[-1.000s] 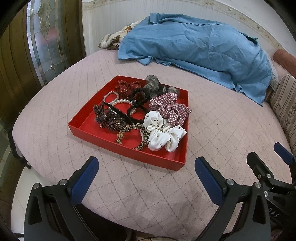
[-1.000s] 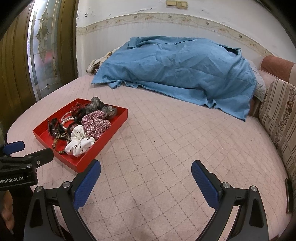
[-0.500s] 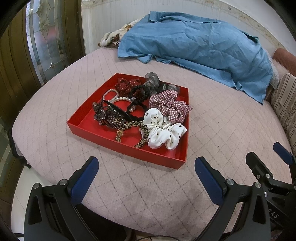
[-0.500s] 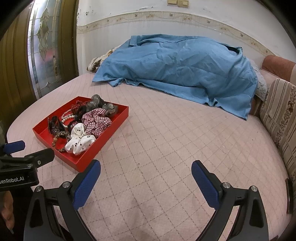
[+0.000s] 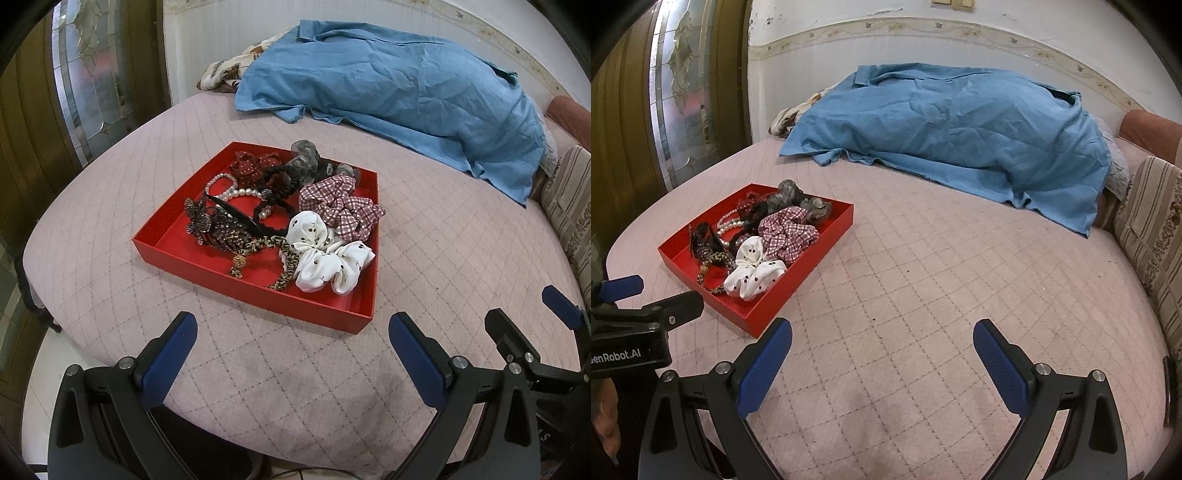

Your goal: Organize jewelry

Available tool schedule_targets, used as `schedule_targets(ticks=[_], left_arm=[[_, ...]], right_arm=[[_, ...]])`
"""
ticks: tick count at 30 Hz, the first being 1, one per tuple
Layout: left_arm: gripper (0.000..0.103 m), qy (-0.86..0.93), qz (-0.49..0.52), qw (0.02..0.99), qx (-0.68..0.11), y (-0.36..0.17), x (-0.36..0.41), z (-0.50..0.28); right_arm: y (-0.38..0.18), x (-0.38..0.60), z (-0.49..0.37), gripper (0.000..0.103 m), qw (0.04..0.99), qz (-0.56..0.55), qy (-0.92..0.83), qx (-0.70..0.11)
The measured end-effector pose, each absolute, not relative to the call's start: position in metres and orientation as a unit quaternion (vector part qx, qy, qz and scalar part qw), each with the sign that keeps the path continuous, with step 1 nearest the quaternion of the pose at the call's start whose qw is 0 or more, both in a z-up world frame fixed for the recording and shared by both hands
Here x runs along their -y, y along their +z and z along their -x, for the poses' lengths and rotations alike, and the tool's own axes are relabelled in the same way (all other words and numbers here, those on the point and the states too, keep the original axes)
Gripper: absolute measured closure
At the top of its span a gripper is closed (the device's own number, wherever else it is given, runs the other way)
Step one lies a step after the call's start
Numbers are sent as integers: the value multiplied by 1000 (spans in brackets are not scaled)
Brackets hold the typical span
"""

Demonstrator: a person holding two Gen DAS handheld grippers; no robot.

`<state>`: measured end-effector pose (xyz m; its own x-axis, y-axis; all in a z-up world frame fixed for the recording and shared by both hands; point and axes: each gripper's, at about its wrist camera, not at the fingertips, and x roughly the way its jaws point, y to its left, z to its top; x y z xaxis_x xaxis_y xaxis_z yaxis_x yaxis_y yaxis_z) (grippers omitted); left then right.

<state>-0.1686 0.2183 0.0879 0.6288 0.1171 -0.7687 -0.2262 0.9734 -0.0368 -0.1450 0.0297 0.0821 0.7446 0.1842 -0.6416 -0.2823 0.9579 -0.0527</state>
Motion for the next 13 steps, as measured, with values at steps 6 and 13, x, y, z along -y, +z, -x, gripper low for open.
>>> schedule_targets(ticks=[6,13], left_arm=[[0,105,66,901,-417,89,-222,169],[0,126,65,898,-417,94,-228,165]], right_arm=[[81,-32,146,3,930,74,130,-336],[79,-33,146,3,927,73,136,-341]])
